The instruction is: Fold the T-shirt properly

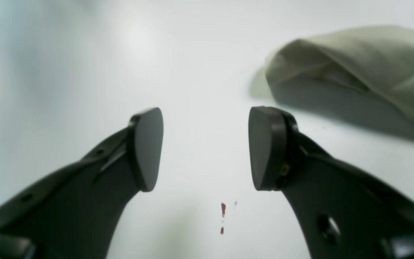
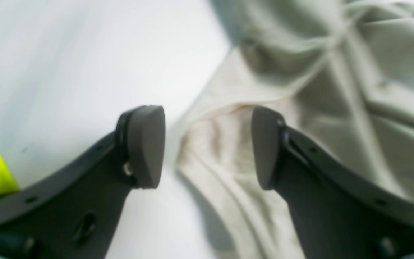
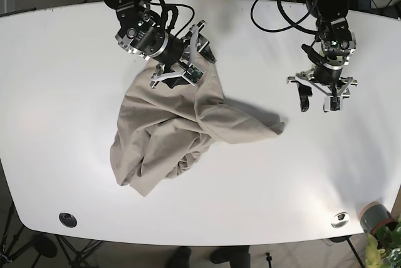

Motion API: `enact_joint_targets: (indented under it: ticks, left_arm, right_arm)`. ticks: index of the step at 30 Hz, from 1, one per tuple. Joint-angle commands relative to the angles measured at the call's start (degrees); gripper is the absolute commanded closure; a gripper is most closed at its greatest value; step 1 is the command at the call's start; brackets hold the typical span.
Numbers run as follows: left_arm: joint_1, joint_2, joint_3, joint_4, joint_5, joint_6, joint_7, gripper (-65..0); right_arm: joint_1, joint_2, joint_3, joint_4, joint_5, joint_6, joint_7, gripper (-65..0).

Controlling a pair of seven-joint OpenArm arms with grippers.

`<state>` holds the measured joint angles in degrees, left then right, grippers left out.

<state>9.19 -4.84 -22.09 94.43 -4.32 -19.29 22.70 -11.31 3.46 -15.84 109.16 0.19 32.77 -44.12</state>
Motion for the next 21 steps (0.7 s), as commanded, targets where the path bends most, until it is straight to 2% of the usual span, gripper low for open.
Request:
enact_joint_targets:
  ticks: [1, 7, 14, 21]
  left_arm:
    - [-0.27, -0.48, -0.2, 0.64, -0.65, 0.17, -1.2, -33.9]
    - [-0.36, -0.48, -0.11, 0.47, -0.65, 0.17, -1.2, -33.9]
    - [-0.27, -0.48, -0.2, 0.47, -0.65, 0.17, -1.2, -33.9]
    - [-0.18, -0.48, -0.2, 0.47, -0.65, 0.17, -1.2, -33.9]
  right_arm:
    - [0.54, 0.36, 0.06, -1.08, 0.47, -0.2, 1.17, -36.9]
    - [0.19, 0.62, -0.21, -3.89, 1.0, -0.2, 1.26, -36.8]
    - [-0.16, 0.54, -0.47, -7.58, 1.0, 0.15, 4.34, -36.8]
    - [0.01, 0.18, -4.25, -9.87, 0.91, -0.2, 5.31, -36.6]
